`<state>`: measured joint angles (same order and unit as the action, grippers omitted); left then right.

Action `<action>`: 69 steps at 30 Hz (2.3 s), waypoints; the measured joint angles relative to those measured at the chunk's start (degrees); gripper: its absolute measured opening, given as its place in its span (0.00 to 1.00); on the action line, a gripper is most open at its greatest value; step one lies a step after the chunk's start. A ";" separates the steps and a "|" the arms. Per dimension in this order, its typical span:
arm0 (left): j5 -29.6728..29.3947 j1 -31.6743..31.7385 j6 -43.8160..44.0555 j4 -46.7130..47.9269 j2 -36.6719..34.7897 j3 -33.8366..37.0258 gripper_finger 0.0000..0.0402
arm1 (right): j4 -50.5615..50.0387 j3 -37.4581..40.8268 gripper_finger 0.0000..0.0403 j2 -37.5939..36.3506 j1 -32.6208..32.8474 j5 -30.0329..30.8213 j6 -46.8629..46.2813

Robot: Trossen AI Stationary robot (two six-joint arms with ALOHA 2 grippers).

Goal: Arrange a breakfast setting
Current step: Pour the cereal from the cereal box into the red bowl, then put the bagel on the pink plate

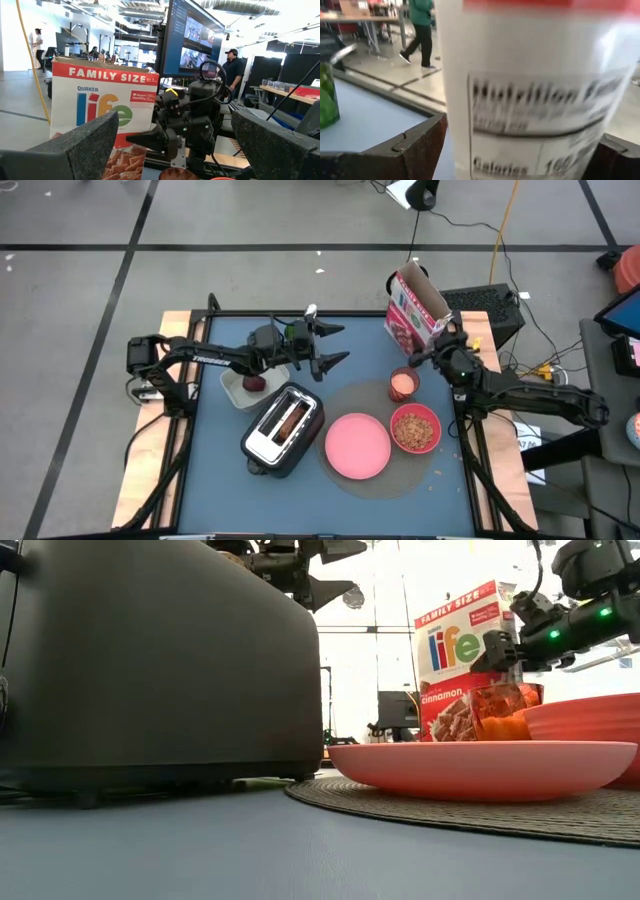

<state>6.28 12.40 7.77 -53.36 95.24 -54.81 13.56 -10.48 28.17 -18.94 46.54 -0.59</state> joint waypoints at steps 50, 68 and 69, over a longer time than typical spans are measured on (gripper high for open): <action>0.01 -0.01 0.26 0.01 0.00 0.00 0.98 | 35.87 0.00 0.83 -3.48 0.02 -6.29 14.71; 0.00 -0.01 0.22 0.01 0.00 0.00 0.98 | 44.98 0.00 0.83 -3.48 0.02 -8.56 19.86; 0.00 -0.02 0.24 0.00 0.00 0.00 0.98 | 44.96 0.00 0.83 -3.48 0.02 -10.27 19.84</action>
<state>6.28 12.38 8.01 -53.36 95.24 -54.81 58.52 -10.48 24.69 -18.92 36.27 19.25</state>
